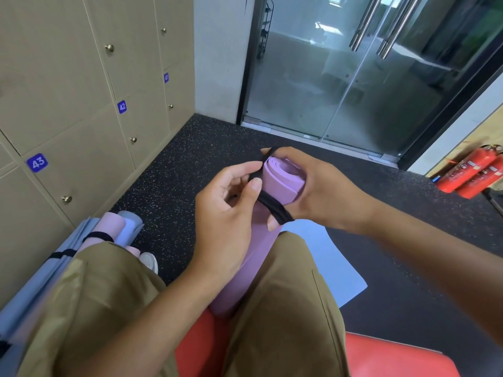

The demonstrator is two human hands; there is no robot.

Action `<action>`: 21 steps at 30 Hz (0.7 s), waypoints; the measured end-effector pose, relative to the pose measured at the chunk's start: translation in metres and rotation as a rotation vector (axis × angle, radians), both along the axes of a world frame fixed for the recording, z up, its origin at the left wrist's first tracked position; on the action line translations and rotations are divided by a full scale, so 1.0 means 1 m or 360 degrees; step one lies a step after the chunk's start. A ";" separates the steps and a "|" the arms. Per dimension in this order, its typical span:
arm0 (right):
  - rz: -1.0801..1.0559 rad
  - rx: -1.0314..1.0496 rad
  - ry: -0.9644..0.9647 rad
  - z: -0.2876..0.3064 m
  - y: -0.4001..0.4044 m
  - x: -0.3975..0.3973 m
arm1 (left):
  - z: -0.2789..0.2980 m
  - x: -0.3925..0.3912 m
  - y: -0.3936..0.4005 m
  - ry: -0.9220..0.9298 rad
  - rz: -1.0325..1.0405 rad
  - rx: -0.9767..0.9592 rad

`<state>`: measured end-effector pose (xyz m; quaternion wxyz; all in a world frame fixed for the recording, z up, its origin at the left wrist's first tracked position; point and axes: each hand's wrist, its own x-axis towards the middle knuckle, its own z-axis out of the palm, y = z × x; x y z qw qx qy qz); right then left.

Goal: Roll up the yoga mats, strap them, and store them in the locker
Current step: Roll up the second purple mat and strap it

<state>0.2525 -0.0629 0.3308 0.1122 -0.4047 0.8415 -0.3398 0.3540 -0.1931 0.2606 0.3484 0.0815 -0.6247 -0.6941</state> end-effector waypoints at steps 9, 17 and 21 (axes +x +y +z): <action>-0.0101 -0.0256 -0.0352 -0.016 0.008 -0.001 | -0.008 0.001 0.000 -0.0049 0.0049 0.0022; 0.0046 -0.0389 -0.0568 -0.039 0.013 -0.002 | -0.022 0.007 0.002 -0.0115 0.0079 -0.0022; 0.0028 -0.0254 -0.0491 -0.058 0.018 -0.001 | -0.041 0.010 0.003 -0.0182 0.0064 -0.0025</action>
